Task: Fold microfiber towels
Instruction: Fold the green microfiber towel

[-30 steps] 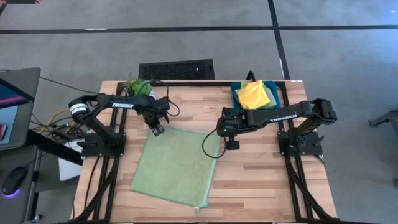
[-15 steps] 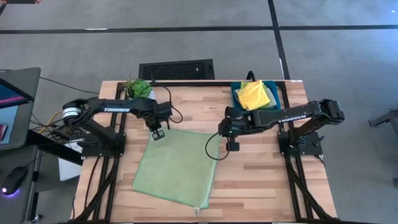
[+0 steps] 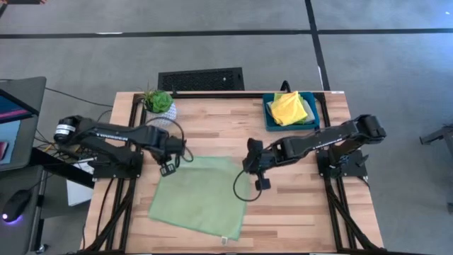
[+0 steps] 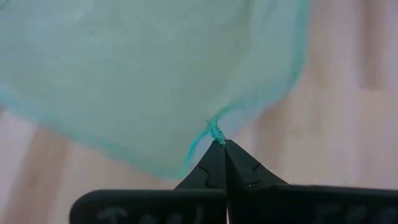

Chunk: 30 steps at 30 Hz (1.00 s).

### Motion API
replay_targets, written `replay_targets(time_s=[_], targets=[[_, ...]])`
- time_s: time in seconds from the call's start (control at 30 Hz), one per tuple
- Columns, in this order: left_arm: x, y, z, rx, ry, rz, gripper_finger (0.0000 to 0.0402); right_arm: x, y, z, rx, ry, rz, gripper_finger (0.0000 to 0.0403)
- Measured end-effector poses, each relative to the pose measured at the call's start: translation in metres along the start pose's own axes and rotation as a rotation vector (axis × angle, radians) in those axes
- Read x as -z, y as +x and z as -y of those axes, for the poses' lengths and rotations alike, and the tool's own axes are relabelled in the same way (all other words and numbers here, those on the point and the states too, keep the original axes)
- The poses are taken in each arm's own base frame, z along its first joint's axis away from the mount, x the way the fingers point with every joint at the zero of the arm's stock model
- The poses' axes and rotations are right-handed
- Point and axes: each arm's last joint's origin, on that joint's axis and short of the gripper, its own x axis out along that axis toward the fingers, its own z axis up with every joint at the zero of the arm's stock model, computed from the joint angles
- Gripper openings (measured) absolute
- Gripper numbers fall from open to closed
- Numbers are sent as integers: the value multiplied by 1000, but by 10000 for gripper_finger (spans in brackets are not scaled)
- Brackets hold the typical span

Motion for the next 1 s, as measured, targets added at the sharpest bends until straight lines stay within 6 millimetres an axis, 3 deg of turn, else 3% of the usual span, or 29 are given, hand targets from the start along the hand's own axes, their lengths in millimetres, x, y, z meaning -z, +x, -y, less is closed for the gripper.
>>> replay_targets(time_s=[0.23,0.73,1.0], targets=[[23,0,30,22,10,-74,2,-2,12,-23,-91,-44,7,6],[74,-4,88,119,28,-76,2,-15,10,-71,-273,-56,162,6],[97,-5,112,205,19,-6,2,-17,33,-91,-335,-68,184,6]])
